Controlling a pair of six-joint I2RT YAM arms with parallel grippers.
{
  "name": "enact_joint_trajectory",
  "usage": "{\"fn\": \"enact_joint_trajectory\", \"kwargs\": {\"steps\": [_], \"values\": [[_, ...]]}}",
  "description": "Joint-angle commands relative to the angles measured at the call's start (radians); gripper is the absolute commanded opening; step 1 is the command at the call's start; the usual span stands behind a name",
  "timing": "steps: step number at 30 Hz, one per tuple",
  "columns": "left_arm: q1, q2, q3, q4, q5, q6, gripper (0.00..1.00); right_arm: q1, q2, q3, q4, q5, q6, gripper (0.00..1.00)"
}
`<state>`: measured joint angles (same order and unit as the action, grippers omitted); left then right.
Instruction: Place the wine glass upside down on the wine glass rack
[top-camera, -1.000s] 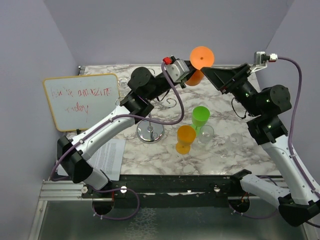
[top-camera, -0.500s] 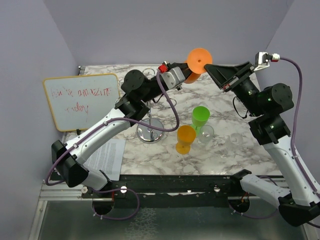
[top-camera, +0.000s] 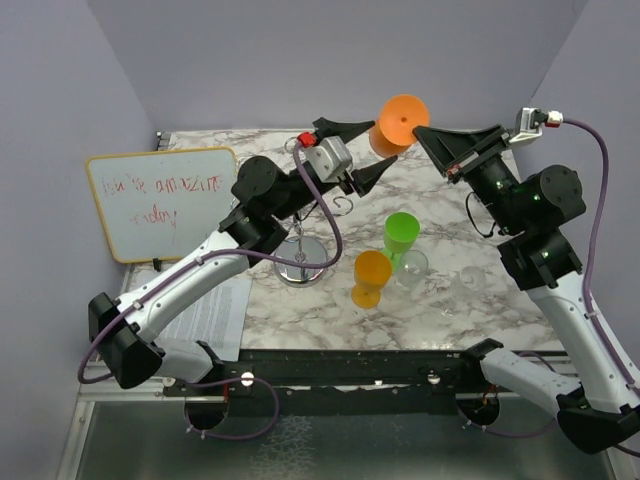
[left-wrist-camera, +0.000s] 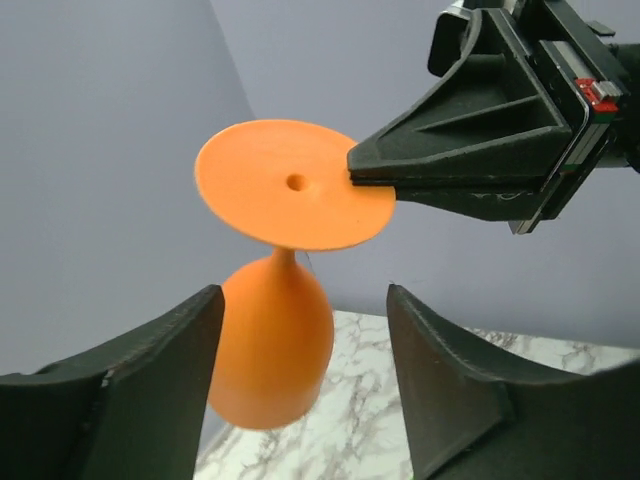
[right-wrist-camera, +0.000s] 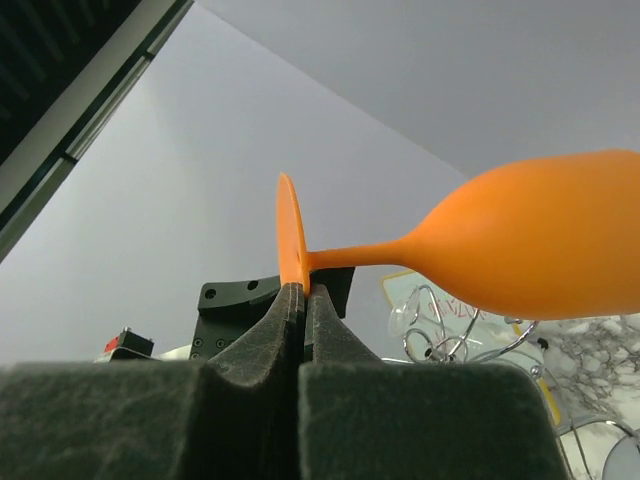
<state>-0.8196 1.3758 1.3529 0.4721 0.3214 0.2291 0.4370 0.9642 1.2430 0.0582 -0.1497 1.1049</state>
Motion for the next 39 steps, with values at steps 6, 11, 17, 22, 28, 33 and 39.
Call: {"fn": "enact_joint_trajectory", "kwargs": {"steps": [6,11,17,22,28,33,39], "values": [[-0.002,-0.275,-0.148,-0.073,-0.327,-0.225,0.76,-0.002,0.115,0.118,-0.102,0.033,-0.095,0.01],[-0.002,-0.375,-0.138,-0.263,-0.489,-0.224,0.77,-0.002,0.241,0.190,-0.118,-0.048,-0.120,0.01],[-0.002,-0.490,-0.154,-0.425,-0.672,-0.226,0.87,-0.003,0.433,0.341,-0.136,-0.131,-0.169,0.01],[-0.002,-0.581,-0.199,-0.470,-0.776,-0.226,0.91,-0.002,0.613,0.459,-0.094,-0.237,-0.165,0.01],[-0.001,-0.663,-0.259,-0.459,-0.900,-0.225,0.91,0.029,0.826,0.630,-0.128,-0.349,-0.145,0.01],[-0.003,-0.683,-0.271,-0.447,-0.941,-0.211,0.92,0.109,0.932,0.759,-0.198,-0.350,-0.189,0.01],[-0.001,-0.687,-0.290,-0.418,-0.955,-0.191,0.93,0.153,1.002,0.855,-0.284,-0.355,-0.211,0.01]]}}
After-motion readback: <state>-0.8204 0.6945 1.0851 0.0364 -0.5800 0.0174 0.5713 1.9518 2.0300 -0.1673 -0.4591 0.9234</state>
